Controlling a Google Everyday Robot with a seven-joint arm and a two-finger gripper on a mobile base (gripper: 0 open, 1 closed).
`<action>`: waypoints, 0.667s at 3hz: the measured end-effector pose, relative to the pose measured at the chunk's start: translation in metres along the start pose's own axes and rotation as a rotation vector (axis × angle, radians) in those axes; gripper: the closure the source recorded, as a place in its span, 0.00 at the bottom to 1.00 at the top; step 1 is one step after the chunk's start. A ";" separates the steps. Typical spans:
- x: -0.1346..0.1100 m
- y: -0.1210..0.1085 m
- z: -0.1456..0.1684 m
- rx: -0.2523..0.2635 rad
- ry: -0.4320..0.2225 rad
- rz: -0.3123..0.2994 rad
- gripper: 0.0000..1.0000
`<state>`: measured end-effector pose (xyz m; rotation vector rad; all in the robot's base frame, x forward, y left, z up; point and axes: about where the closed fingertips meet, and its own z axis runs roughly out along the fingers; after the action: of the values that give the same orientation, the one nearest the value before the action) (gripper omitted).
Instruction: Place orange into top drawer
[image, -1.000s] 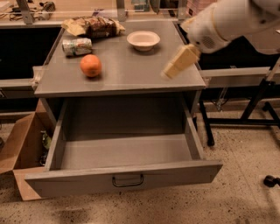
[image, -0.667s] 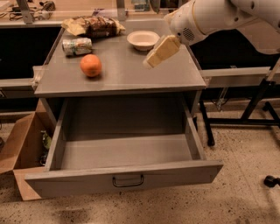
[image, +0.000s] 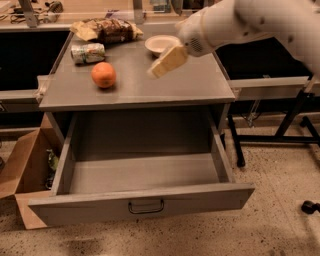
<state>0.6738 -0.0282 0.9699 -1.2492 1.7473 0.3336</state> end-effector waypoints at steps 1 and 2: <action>-0.018 0.005 0.045 -0.019 -0.064 0.033 0.00; -0.017 0.011 0.107 -0.030 -0.076 0.096 0.00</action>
Offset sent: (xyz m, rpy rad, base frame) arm 0.0661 0.1194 -0.0656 0.1621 0.0768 -0.0152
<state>0.7213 0.0583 0.9232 -1.1610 1.7461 0.4595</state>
